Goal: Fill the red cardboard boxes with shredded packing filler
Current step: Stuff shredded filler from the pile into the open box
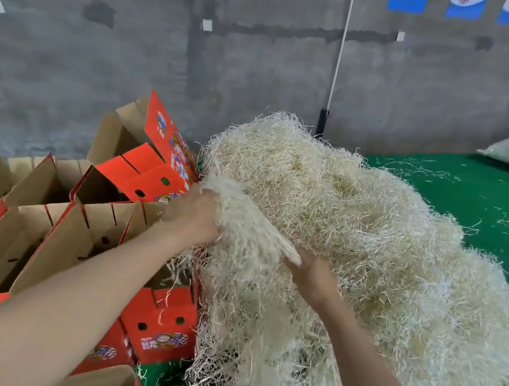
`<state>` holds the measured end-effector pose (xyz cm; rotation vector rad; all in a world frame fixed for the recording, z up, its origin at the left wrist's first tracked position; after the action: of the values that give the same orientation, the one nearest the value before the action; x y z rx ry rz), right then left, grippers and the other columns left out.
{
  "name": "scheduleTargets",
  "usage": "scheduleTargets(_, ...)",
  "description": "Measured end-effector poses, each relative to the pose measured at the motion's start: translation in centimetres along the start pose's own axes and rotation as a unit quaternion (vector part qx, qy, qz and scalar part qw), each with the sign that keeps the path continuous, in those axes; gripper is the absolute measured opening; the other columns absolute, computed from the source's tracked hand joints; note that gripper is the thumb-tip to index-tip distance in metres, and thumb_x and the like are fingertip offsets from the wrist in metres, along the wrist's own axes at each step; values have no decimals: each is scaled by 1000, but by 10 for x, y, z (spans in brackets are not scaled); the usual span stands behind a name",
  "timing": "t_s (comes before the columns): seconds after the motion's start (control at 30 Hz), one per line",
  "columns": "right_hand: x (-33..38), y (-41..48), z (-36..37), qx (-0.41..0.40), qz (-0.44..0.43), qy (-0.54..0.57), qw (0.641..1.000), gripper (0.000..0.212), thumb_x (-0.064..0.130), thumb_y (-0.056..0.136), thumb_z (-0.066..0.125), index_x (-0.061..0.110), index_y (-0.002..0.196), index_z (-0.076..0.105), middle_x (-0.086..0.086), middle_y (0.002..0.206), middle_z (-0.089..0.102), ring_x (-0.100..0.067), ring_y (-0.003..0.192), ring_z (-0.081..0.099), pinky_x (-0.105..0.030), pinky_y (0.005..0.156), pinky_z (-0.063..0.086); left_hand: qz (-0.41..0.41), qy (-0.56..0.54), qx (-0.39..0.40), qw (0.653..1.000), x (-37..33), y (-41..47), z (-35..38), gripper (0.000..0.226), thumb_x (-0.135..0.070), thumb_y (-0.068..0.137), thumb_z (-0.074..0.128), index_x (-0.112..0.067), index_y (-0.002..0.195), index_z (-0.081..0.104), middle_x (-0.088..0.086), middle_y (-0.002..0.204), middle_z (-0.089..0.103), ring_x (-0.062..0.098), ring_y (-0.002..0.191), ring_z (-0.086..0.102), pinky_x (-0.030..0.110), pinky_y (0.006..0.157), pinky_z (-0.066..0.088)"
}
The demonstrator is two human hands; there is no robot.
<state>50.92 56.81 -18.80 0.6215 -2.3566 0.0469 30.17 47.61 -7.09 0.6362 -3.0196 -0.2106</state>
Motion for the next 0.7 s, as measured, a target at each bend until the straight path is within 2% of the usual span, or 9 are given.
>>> scheduleTargets(0.07,-27,-9,7,11,46,-24,999,27,25,98,40,12,119,51,5,76,55,-6,58,55,-13,51,48,-43,-48,-31,997,17,9,-15,59,-30,78,67,-9,128,43,12,132,41,34,114,52,42,88,47)
scheduleTargets(0.13,-52,-22,16,45,89,-60,993,27,26,99,37,10,116,50,-4,92,60,-18,85,64,-28,76,55,-61,-68,-58,994,30,14,-27,53,-26,80,63,-7,125,45,14,129,43,36,116,50,44,90,47)
scheduleTargets(0.2,-60,-28,23,68,102,-68,990,32,29,99,35,7,117,50,-15,111,60,-27,103,61,-38,89,51,-60,-80,-69,993,28,14,-29,51,-25,81,62,-5,125,45,15,128,42,37,116,49,45,93,46)
scheduleTargets(0.33,-53,-30,32,103,95,-96,985,25,26,99,36,8,109,50,-10,101,63,-19,88,62,-32,81,54,-67,-191,-110,973,20,12,-30,59,-25,80,69,1,128,47,18,134,42,34,120,43,38,99,39)
scheduleTargets(0.43,-43,-36,28,130,107,-34,985,31,13,93,47,3,123,45,-11,110,61,-16,89,61,-27,75,55,-43,-223,-168,959,19,9,-41,53,-21,79,70,-2,125,49,18,126,45,34,116,45,36,92,39)
scheduleTargets(0.5,-13,-28,5,55,60,43,996,53,9,82,60,8,132,42,-7,126,54,-14,102,57,-23,80,52,-44,-207,-171,962,16,6,-44,58,-21,79,70,-2,127,45,18,127,42,36,117,45,38,91,40)
scheduleTargets(0.53,7,-23,-11,0,27,73,997,61,9,77,65,9,133,42,-8,131,51,-17,111,54,-28,88,50,-46,-201,-166,964,14,5,-43,59,-21,79,70,-1,128,44,18,129,40,36,118,45,39,92,40)
scheduleTargets(0.63,62,-18,-55,-92,-28,151,984,62,21,72,72,5,127,46,-15,120,56,-26,97,62,-38,84,53,-42,-186,-160,968,8,0,-42,64,-21,78,72,3,130,44,22,135,37,38,119,45,38,95,39)
scheduleTargets(0.7,81,-24,-70,-16,-9,243,970,61,41,68,76,10,115,53,-13,103,65,-26,89,64,-36,84,52,-34,-192,-156,968,7,-5,-42,66,-20,78,72,3,132,42,21,139,35,37,124,41,38,98,38)
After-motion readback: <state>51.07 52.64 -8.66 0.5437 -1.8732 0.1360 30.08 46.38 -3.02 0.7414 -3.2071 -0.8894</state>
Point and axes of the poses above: each hand's wrist, its own y-axis towards the middle knuckle, its own z-axis out of the palm, x = y × z, the point moved 2 cm from there along y, towards the middle knuckle
